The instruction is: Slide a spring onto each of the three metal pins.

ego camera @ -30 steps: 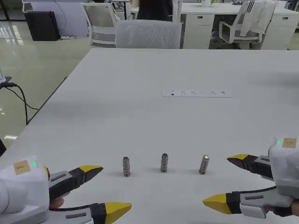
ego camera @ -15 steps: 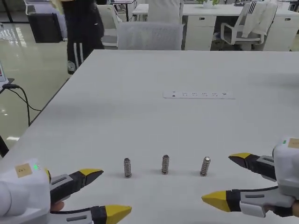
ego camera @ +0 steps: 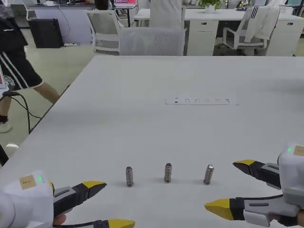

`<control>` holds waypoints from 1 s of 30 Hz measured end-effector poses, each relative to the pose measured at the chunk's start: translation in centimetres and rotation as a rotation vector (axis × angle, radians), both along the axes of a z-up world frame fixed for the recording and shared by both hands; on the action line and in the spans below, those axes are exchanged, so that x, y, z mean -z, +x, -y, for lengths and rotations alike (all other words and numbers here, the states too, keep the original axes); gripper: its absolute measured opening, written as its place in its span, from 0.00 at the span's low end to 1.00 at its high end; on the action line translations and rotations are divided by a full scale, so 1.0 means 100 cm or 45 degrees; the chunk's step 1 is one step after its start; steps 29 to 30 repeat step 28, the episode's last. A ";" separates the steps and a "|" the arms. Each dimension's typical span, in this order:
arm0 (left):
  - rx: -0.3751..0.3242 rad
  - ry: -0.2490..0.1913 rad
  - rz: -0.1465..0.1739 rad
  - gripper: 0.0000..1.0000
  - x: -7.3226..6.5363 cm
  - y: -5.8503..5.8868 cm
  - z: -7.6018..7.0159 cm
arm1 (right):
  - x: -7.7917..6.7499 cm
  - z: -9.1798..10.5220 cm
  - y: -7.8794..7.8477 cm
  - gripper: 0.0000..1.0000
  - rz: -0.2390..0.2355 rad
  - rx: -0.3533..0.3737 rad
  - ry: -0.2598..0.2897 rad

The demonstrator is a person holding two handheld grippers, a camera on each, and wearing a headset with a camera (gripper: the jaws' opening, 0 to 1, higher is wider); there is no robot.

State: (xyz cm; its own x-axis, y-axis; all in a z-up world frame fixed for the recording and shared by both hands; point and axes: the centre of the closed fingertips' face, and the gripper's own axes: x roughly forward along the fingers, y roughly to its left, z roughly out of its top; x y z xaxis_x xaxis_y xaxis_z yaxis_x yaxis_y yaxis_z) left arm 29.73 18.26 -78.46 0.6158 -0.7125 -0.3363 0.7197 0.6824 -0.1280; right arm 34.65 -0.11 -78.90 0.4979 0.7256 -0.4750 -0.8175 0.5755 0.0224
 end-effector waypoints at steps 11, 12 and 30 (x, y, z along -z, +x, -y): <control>0.007 -0.005 -0.015 0.60 0.003 -0.001 0.001 | 0.003 0.002 0.001 0.81 -0.003 0.006 -0.010; 0.007 -0.006 -0.015 0.60 0.003 -0.001 0.001 | 0.003 0.002 0.001 0.81 -0.003 0.005 -0.010; -0.002 0.008 -0.029 0.59 0.006 0.000 0.000 | 0.009 0.003 0.000 0.81 -0.006 -0.008 -0.059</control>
